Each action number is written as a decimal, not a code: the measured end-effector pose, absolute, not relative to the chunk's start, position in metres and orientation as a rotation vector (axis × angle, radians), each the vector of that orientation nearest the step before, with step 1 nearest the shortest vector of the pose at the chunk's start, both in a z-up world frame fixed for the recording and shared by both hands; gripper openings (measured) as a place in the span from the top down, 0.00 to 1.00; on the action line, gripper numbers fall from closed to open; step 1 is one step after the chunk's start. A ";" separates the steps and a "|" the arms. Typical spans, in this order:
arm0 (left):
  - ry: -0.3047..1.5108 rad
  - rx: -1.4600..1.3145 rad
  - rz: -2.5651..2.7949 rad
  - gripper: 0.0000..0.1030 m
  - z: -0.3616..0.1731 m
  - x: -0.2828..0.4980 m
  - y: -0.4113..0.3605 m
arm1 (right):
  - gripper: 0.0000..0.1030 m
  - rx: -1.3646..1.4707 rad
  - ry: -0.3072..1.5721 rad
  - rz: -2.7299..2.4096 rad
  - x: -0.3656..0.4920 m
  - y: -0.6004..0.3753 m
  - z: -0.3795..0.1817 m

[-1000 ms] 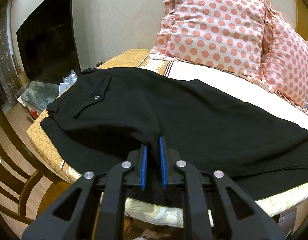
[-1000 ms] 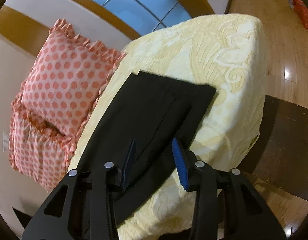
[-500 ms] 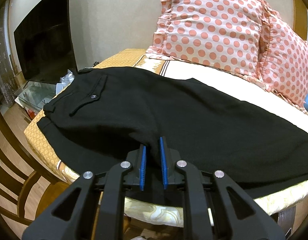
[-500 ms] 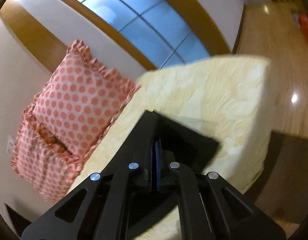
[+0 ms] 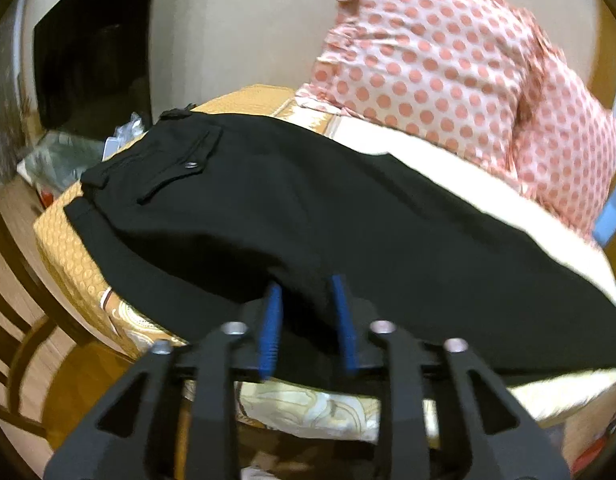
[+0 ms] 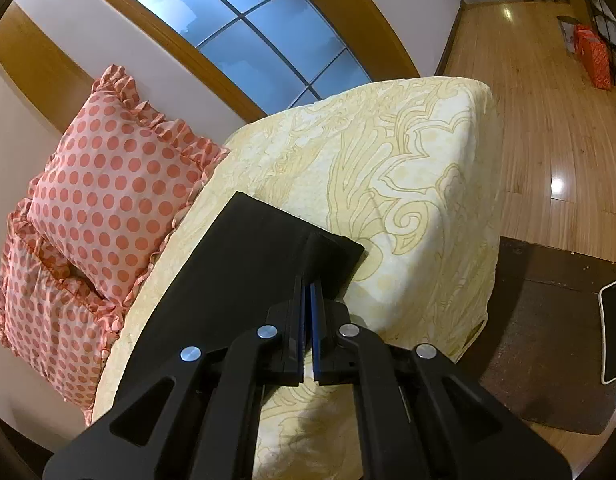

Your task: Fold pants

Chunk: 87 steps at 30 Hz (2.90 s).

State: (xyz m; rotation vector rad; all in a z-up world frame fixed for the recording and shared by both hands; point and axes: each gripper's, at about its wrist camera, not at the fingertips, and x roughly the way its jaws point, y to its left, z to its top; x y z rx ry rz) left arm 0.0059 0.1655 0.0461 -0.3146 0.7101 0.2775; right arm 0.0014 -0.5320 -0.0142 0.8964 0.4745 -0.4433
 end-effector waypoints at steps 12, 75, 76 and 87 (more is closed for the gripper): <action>0.748 -0.646 0.286 0.62 0.039 -0.006 0.239 | 0.98 0.887 0.477 -0.447 -0.001 -0.533 -0.017; 0.588 -0.213 0.488 0.34 0.090 -0.019 0.224 | 0.42 0.826 0.432 -0.547 -0.022 -0.544 0.004; 0.595 -0.196 0.457 0.34 0.088 -0.013 0.216 | 0.46 0.834 0.441 -0.542 -0.021 -0.545 0.003; 0.696 -0.085 0.224 0.33 0.050 0.031 0.147 | 0.58 0.906 0.501 -0.459 -0.001 -0.536 -0.009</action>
